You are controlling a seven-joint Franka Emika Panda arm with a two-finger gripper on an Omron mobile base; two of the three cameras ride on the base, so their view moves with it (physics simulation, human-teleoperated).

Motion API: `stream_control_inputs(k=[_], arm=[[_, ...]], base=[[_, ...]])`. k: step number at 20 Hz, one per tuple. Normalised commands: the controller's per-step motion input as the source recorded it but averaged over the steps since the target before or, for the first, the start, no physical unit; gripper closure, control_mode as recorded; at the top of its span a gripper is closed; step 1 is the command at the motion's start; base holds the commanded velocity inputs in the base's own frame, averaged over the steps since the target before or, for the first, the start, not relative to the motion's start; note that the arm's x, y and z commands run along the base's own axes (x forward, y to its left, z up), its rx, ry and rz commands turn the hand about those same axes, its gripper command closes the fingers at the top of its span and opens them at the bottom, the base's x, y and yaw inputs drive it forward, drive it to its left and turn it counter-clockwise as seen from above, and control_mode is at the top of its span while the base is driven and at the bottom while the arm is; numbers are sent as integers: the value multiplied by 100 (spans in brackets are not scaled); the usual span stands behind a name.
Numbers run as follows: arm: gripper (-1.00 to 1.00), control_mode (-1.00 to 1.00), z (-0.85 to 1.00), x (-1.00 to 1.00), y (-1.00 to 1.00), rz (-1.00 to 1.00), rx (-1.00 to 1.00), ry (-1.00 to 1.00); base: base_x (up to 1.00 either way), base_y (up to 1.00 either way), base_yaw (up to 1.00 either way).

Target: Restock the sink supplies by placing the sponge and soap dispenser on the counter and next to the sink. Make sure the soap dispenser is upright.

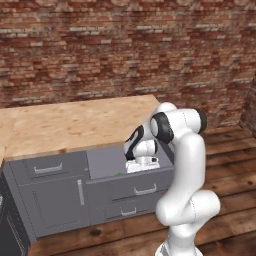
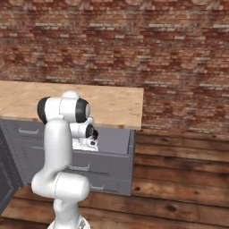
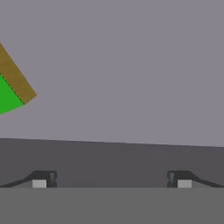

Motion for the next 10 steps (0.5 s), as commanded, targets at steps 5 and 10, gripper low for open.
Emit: stream_control_inputs(k=[5,10], arm=[[-100,-100,20,-89,0,0,0,0],[-100,-100,38,-85,0,0,0,0]], base=[[0,0,0],[0,0,0]])
